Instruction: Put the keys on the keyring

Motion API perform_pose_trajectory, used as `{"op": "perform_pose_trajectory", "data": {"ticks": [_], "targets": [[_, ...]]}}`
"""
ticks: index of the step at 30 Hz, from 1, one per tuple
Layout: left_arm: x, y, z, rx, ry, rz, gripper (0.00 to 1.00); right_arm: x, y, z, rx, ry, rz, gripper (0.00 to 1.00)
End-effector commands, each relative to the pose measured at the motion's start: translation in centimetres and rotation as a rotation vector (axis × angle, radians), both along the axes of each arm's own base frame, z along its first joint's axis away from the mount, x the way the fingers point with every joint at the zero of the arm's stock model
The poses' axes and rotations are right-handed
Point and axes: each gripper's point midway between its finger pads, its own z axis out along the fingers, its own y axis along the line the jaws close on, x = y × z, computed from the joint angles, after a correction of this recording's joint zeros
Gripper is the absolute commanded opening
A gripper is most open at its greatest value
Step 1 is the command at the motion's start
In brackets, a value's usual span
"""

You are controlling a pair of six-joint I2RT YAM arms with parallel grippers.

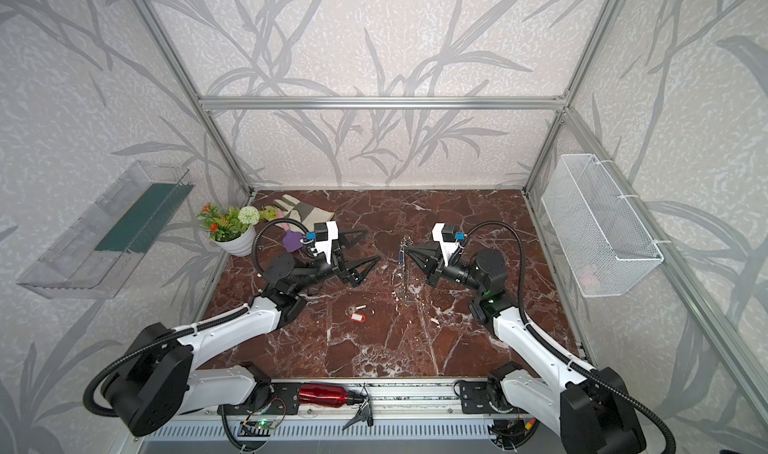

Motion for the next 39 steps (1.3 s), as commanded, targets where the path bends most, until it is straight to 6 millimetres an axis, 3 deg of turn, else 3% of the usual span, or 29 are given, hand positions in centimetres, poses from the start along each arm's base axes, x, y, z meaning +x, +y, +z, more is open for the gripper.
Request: {"op": "perform_pose_trajectory", "data": {"ticks": [1,5,9,19,32,36,39], "targets": [[1.8,2.4,-2.8,0.068,0.162,0.175,0.99,0.3,-0.6,-1.4,-0.113,-0.151,-0.128,0.00],[2.7,5.3,-4.7,0.141,0.230,0.350,0.99,0.0,0.0,-3.6,-0.187,-0.190,-0.108,0.00],[3.6,6.5,-5.9,0.172,0.269,0.429,0.99,-0.4,1.3,-5.9,-0.265,-0.207,-0.077,0.00],[5.0,6.2,-9.5,0.266,0.342,0.419,0.99,-0.6,2.5,-9.7,-0.371,-0.220,-0.037,0.00],[5.8,6.4,-11.9,0.306,0.458,0.407,0.95,-0.6,2.7,-10.7,-0.401,-0.232,-0.033,0.00],[4.4,6.5,-12.9,0.366,0.563,0.370,0.84,-0.3,2.6,-10.8,-0.403,-0.223,-0.051,0.00],[2.4,7.9,-14.7,0.420,0.785,0.405,0.75,0.0,2.5,-10.7,-0.397,-0.216,-0.071,0.00]]}}
